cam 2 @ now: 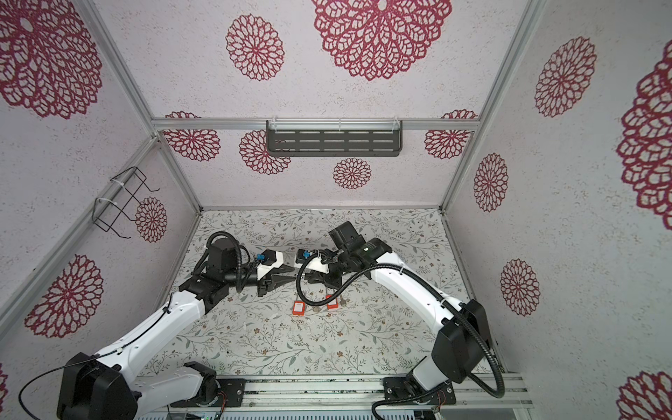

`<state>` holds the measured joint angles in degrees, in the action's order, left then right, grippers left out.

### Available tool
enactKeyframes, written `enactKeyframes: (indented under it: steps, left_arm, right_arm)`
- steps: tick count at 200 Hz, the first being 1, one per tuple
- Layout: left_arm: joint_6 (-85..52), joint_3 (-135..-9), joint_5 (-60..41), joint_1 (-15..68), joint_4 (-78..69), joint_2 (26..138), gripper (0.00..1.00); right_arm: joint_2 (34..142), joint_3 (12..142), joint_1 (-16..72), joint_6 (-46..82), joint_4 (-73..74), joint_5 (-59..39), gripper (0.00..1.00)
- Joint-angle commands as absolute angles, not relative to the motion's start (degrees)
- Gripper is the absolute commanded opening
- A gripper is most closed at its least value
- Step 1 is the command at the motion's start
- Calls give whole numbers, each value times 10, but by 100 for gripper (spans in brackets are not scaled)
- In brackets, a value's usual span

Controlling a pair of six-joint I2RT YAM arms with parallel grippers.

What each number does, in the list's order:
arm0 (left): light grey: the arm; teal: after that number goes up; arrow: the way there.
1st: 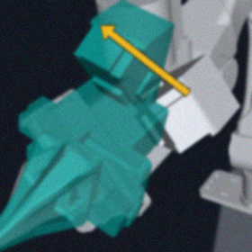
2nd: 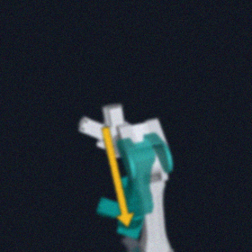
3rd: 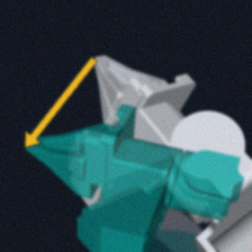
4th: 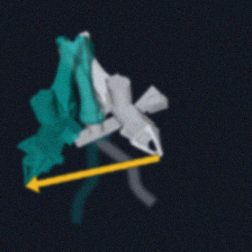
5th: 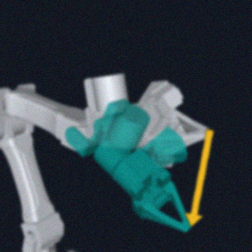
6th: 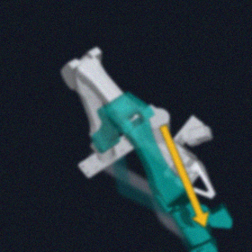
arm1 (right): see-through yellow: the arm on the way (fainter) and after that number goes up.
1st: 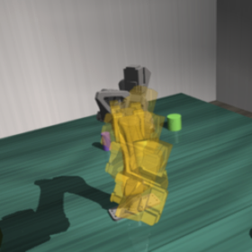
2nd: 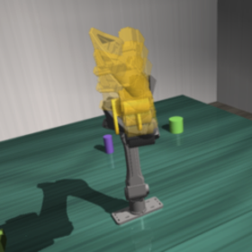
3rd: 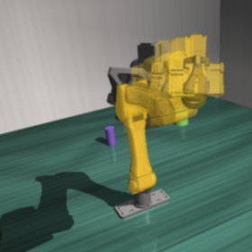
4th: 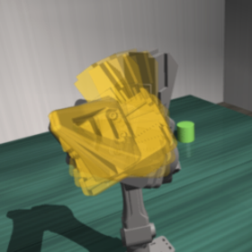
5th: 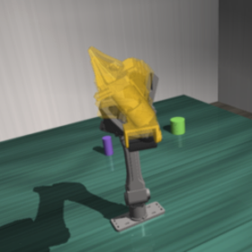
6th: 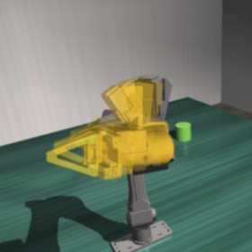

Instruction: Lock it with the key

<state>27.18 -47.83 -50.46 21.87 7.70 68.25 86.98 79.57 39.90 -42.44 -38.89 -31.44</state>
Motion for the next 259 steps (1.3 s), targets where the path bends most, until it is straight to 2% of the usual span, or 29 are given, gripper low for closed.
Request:
enactKeyframes:
  steps: [1, 40, 119, 148, 211, 259]
  left_arm:
    - [264, -472, -524, 219, 48, 685, 28]
    - [266, -472, -537, 219, 46, 693, 20]
    - [278, -476, -530, 219, 68, 697, 21]
    - [283, -483, -525, 221, 81, 702, 25]
    - [293, -495, -533, 223, 95, 708, 11]
    - [294, -502, -540, 225, 97, 710, 12]
  right_arm:
    - [842, 809, 397, -420, -383, -339, 5]
    - [840, 811, 397, -417, -380, -339, 5]
    - [841, 819, 397, -415, -375, -347, 4]
    - [840, 821, 397, -415, -372, -348, 4]
    - [843, 820, 397, -416, -372, -347, 4]
    - [847, 822, 397, -419, -370, -338, 4]
